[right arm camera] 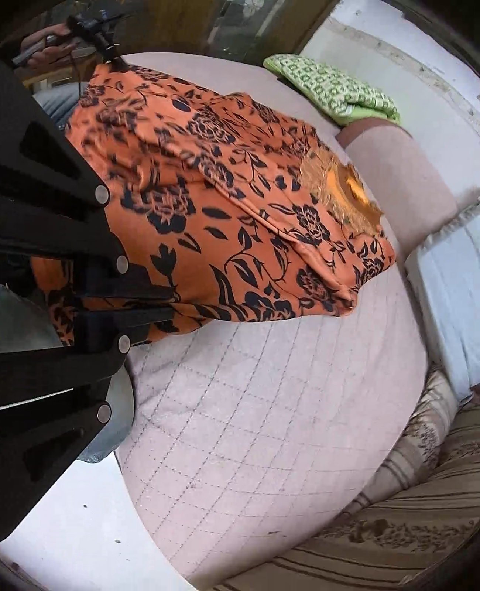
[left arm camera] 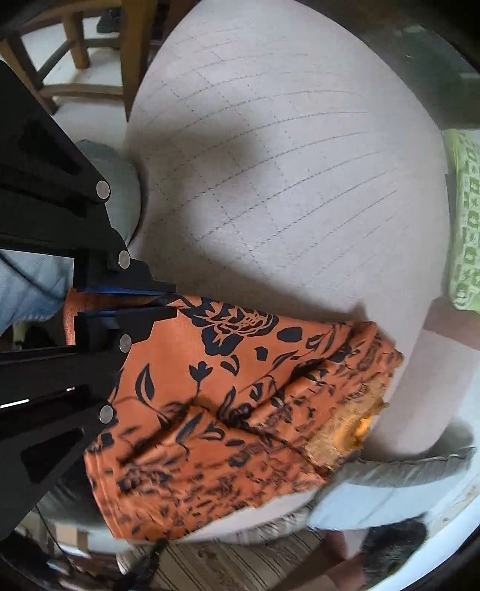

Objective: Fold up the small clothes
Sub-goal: 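Release the blouse and move both grippers over the folded blouse, then grasp the collar end with both grippers and lift it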

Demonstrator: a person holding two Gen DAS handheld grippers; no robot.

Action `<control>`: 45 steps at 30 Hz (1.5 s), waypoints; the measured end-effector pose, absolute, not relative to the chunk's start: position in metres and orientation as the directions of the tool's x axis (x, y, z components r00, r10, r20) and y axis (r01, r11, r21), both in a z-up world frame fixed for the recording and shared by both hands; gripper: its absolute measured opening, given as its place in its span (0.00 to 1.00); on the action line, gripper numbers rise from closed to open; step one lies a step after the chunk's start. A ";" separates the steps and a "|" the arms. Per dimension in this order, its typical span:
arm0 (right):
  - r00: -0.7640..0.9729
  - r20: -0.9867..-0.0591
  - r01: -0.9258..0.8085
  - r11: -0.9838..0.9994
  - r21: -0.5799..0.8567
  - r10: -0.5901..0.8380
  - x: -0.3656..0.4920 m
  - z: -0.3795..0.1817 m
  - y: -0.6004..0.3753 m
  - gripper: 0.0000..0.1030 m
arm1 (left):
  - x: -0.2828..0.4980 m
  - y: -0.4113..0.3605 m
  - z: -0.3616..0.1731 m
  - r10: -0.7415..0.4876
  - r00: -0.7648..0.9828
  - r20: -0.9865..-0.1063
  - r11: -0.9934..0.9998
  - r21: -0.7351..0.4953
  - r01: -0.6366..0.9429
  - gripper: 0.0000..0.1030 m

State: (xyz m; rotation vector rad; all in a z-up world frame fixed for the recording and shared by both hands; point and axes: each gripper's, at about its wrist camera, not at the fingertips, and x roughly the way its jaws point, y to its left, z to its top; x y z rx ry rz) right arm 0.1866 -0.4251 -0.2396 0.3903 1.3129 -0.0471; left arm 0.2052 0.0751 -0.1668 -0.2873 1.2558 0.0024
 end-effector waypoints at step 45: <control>0.293 -0.913 0.157 0.928 0.339 0.284 0.581 -0.331 -0.416 0.28 | 0.703 0.000 -0.331 -0.172 0.349 -0.921 0.959 -0.238 -0.156 0.33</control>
